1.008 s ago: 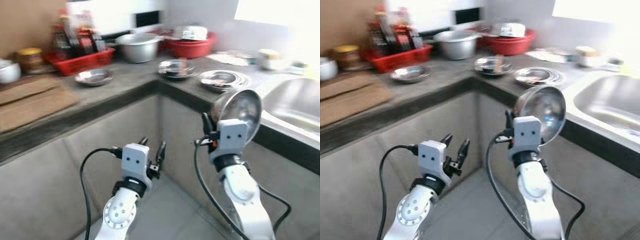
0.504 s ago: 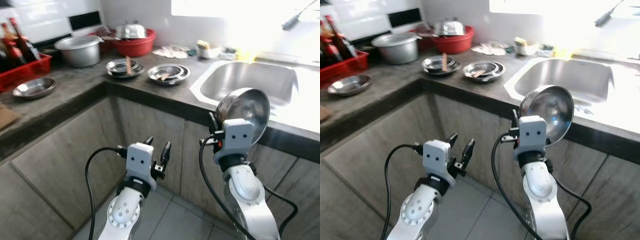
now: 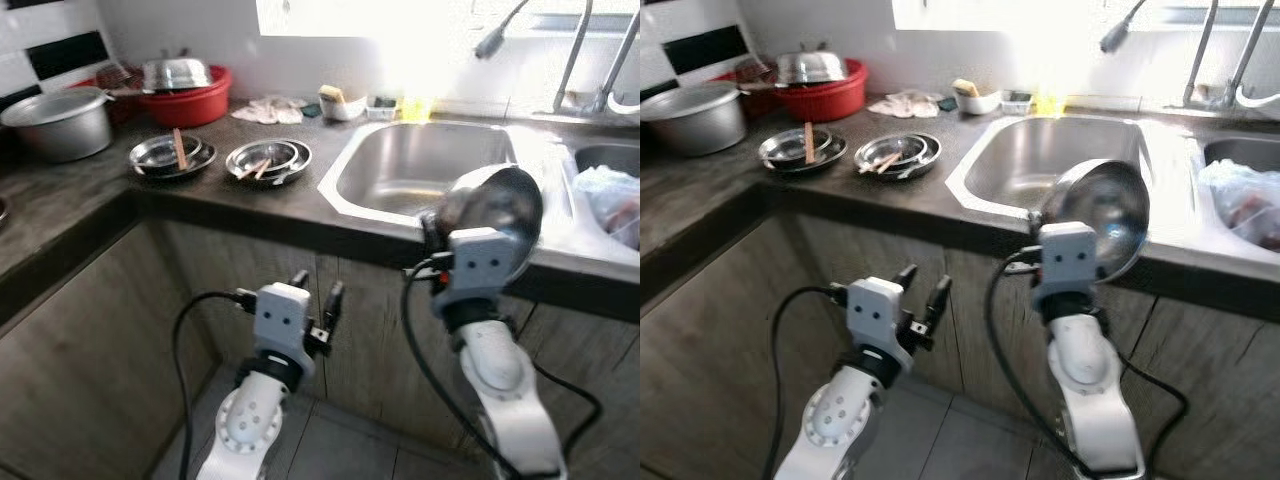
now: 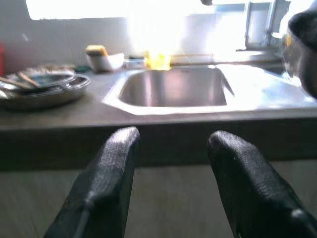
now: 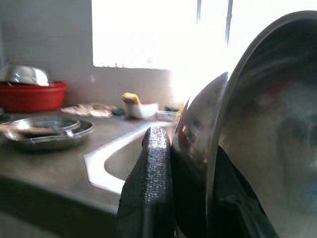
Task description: Kitchen organization
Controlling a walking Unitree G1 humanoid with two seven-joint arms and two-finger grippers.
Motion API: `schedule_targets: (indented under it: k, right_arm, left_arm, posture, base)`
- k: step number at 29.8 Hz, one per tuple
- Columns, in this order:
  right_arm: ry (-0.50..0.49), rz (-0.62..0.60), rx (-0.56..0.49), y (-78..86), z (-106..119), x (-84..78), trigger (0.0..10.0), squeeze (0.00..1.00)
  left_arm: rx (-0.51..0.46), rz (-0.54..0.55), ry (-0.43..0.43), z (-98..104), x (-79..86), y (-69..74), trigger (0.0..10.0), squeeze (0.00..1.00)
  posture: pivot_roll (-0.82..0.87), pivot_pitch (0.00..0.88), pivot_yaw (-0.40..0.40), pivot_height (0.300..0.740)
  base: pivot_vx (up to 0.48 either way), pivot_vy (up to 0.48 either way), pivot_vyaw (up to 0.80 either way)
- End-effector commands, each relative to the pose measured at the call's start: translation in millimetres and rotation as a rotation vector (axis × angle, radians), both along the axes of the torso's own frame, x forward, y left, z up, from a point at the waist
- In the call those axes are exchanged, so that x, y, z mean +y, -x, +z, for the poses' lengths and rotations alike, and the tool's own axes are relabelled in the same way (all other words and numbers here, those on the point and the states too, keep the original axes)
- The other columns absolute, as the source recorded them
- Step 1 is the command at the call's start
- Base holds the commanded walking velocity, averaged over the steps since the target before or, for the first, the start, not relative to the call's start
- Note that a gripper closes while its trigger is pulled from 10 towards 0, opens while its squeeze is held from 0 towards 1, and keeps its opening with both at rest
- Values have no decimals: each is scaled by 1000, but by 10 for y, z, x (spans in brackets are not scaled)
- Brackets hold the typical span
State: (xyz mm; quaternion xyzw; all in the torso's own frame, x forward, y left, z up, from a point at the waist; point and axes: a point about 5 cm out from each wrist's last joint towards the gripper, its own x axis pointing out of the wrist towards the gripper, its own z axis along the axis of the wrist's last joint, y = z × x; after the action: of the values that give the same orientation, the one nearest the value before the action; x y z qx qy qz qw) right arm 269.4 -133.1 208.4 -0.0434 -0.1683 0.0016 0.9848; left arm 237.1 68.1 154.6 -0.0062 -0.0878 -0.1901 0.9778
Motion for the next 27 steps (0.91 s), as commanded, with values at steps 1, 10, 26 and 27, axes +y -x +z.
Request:
schedule_targets:
  k: [1, 10, 26, 27]
  right_arm:
    - [11, 38, -46, -5, 111, 99, 6627, 0]
    - [-1, 42, -33, -18, 103, 93, 10000, 0]
    - [26, 65, -53, -92, 197, 68, 10000, 0]
    - [29, 70, -55, -100, 209, 68, 10000, 0]
  left_arm:
    - [11, 22, -6, -26, 53, -6, 10000, 0]
    - [11, 20, -6, -25, 55, -7, 10000, 0]
    - [10, 31, 1, -21, 55, -14, 10000, 0]
    - [9, 33, 5, -20, 58, -16, 10000, 0]
  posture:
    - [30, 29, 17, 740]
    - [28, 32, 20, 740]
    - [27, 35, 17, 740]
    - [27, 34, 19, 740]
  base:
    - [390, 0, 0]
    - [390, 0, -244]
    - [383, 0, -250]
    - [0, 0, 0]
